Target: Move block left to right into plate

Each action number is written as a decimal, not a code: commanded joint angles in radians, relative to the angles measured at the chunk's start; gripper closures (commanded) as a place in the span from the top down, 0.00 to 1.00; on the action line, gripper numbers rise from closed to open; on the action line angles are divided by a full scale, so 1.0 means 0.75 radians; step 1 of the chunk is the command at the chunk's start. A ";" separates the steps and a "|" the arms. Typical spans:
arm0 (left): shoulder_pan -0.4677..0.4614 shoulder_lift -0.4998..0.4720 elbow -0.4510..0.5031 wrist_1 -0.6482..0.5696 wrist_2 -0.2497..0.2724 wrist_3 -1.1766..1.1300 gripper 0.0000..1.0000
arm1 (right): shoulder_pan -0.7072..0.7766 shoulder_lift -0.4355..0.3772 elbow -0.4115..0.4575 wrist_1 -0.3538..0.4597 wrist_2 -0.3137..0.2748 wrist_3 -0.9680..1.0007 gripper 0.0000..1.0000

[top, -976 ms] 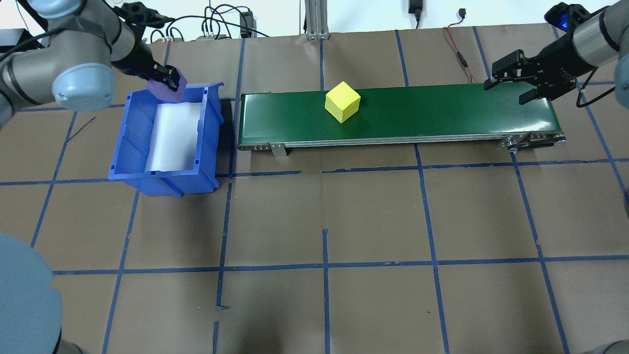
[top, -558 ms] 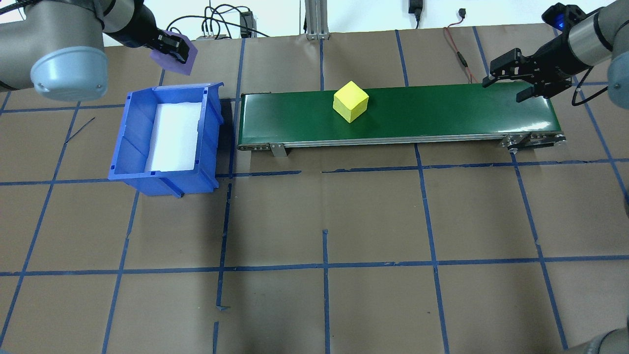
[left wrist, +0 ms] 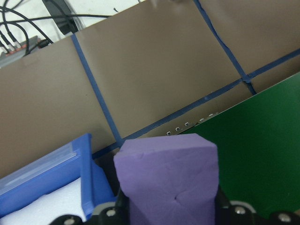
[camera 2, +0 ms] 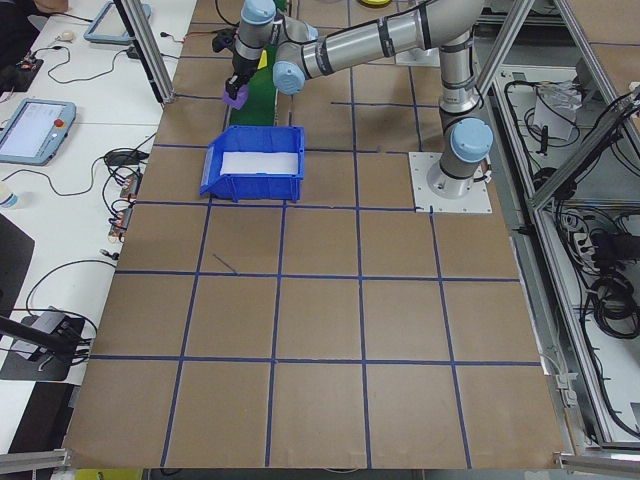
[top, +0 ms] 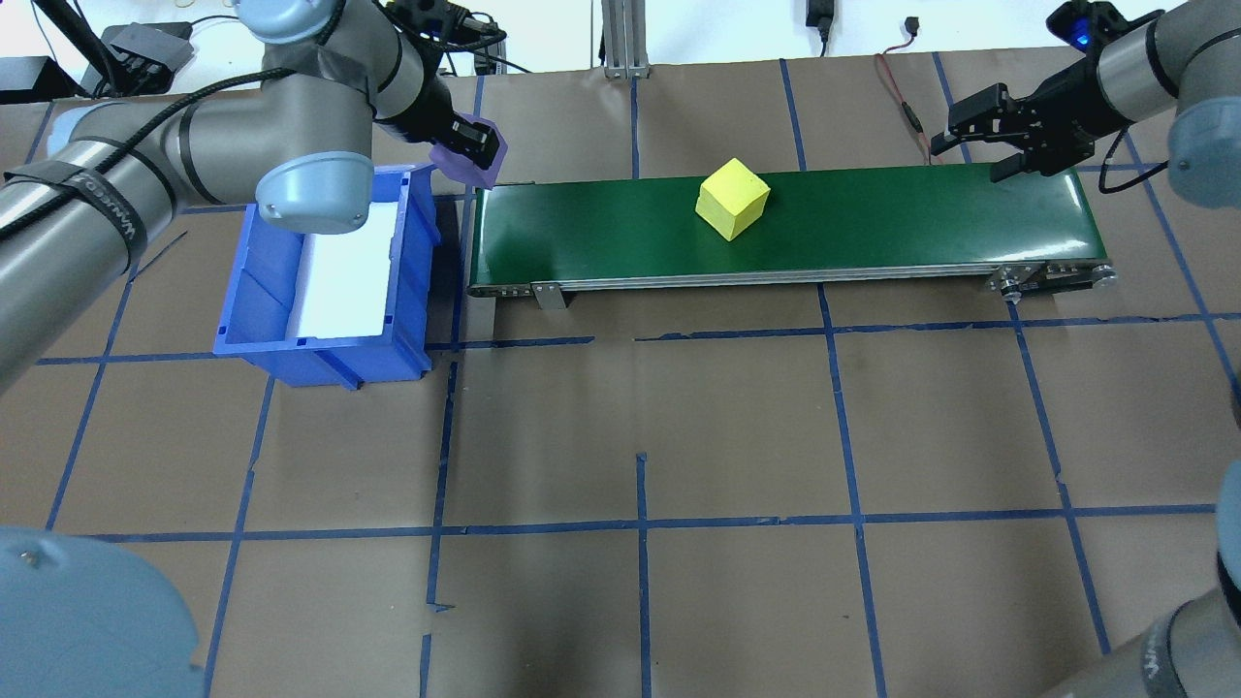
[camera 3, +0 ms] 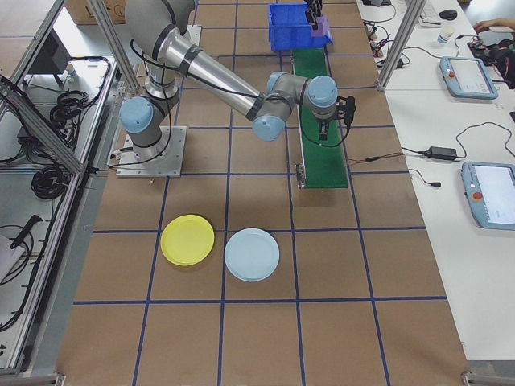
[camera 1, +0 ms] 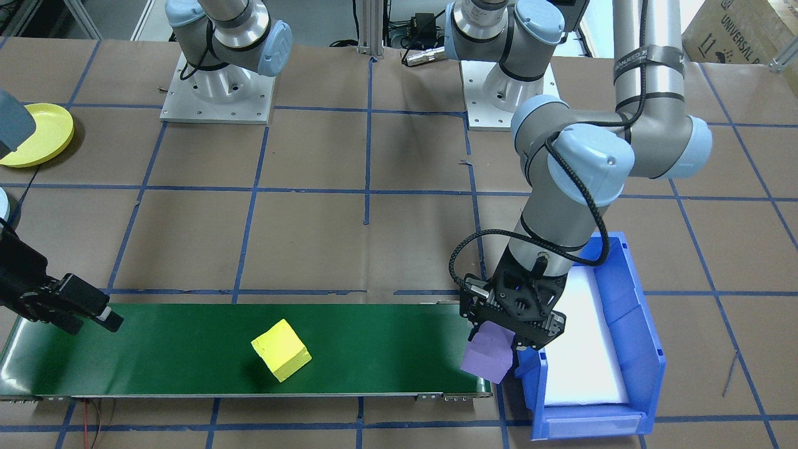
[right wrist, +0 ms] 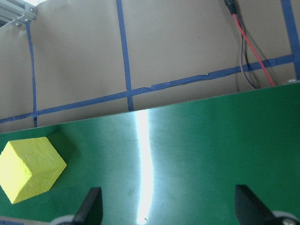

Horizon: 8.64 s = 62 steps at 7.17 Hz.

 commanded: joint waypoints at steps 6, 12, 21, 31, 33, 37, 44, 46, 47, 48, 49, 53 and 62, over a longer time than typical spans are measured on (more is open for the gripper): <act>-0.016 0.221 -0.045 -0.220 0.074 0.007 1.00 | 0.000 0.076 -0.083 0.141 0.032 -0.219 0.95; 0.072 0.440 -0.035 -0.846 0.202 -0.169 1.00 | 0.014 0.117 -0.176 0.333 -0.022 -0.221 0.95; 0.127 0.505 0.033 -0.906 0.175 -0.357 1.00 | 0.071 0.140 -0.078 0.077 -0.064 -0.242 0.97; 0.125 0.505 -0.026 -0.908 0.169 -0.359 1.00 | 0.068 0.154 -0.076 0.026 -0.367 -0.231 0.58; 0.127 0.507 -0.028 -0.916 0.173 -0.359 1.00 | 0.068 0.146 -0.072 -0.043 -0.453 -0.236 0.21; 0.127 0.507 -0.035 -0.912 0.171 -0.359 1.00 | 0.066 0.115 -0.053 -0.025 -0.486 -0.221 0.05; 0.123 0.507 -0.032 -0.910 0.169 -0.361 1.00 | -0.277 -0.228 0.196 0.196 -0.752 -0.543 0.04; 0.125 0.505 -0.032 -0.910 0.169 -0.361 1.00 | -0.525 -0.304 0.298 0.200 -0.951 -0.769 0.06; 0.125 0.505 -0.032 -0.910 0.171 -0.361 1.00 | -0.655 -0.347 0.325 0.327 -0.983 -0.790 0.06; 0.123 0.505 -0.035 -0.912 0.171 -0.361 1.00 | -0.778 -0.363 0.356 0.424 -1.016 -0.786 0.06; 0.125 0.505 -0.035 -0.912 0.171 -0.361 1.00 | -0.874 -0.378 0.384 0.490 -1.018 -0.786 0.06; 0.123 0.505 -0.049 -0.906 0.169 -0.363 1.00 | -1.145 -0.380 0.471 0.517 -1.018 -0.790 0.38; 0.123 0.505 -0.049 -0.906 0.169 -0.363 1.00 | -0.672 -0.201 -0.042 0.623 -0.823 -0.767 0.74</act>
